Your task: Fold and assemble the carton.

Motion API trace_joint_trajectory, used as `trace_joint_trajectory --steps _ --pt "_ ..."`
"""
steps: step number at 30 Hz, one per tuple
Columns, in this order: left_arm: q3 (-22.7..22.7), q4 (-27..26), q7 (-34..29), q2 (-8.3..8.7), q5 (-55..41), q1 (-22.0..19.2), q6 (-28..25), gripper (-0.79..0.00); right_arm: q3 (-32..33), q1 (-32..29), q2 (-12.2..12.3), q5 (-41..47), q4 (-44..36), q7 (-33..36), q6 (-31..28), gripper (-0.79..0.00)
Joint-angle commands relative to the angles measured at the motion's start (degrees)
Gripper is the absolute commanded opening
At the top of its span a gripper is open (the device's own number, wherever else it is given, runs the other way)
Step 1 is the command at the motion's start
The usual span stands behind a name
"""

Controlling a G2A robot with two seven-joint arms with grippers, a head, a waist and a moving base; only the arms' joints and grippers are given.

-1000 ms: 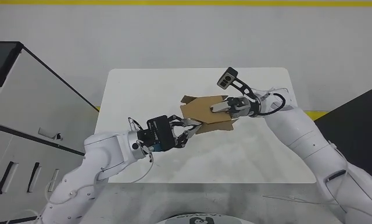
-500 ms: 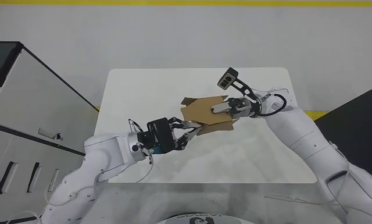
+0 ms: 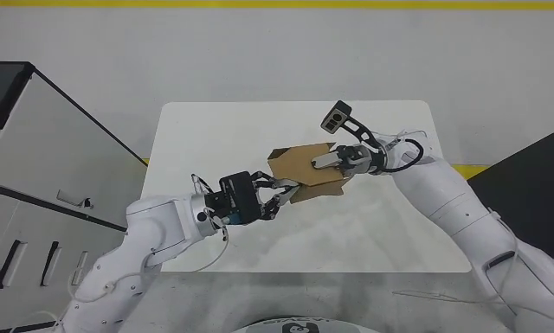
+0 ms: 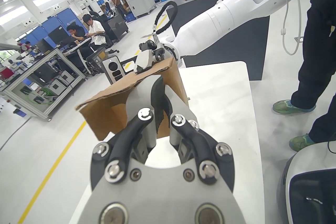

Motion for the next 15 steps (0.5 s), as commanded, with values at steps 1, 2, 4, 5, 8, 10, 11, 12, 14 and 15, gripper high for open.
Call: trace_joint_trajectory --steps 1,2,4,5,8,10,11,12,14,15 --pt "-0.4 0.0 0.0 0.03 -0.1 0.1 0.1 -0.785 0.0 0.1 0.0 0.0 0.2 0.0 0.0 -0.785" --pt "-0.6 0.1 0.1 0.05 -0.2 0.1 0.1 -0.785 0.0 0.2 0.1 0.1 0.3 0.0 0.0 -0.785" --pt "-0.9 0.0 0.0 0.08 -0.4 0.2 0.1 -0.785 0.1 0.2 0.1 0.0 0.5 0.0 -0.1 -0.785" --pt "-0.9 0.0 0.0 0.09 -0.4 0.3 0.0 -0.785 0.1 0.2 0.1 0.1 0.6 0.0 -0.2 -0.785" --pt "-0.8 -0.1 0.0 0.09 -0.4 0.4 -0.2 -0.785 0.0 0.3 0.2 0.1 0.6 0.0 -0.2 -0.785" --pt "-0.5 -0.1 0.0 0.07 -0.4 0.3 -0.4 -0.785 -0.1 0.3 0.1 0.3 0.3 0.0 -0.1 -0.785" --pt "-0.2 -0.1 0.0 0.05 -0.4 0.3 -0.5 -0.785 -0.2 0.4 0.1 0.3 0.3 0.0 -0.1 -0.785" --pt "0.0 -0.2 -0.1 0.03 -0.4 0.3 -0.7 -0.785 -0.3 0.4 0.0 0.3 0.3 0.0 -0.1 -0.785" --pt "0.5 -0.2 -0.2 -0.01 -0.3 0.1 -0.8 -0.785 -0.5 0.5 0.0 0.4 0.2 0.0 -0.1 -0.785" --pt "0.7 -0.3 -0.3 -0.03 -0.2 0.1 -0.7 -0.785 -0.6 0.5 -0.1 0.4 0.2 0.0 -0.1 -0.785"
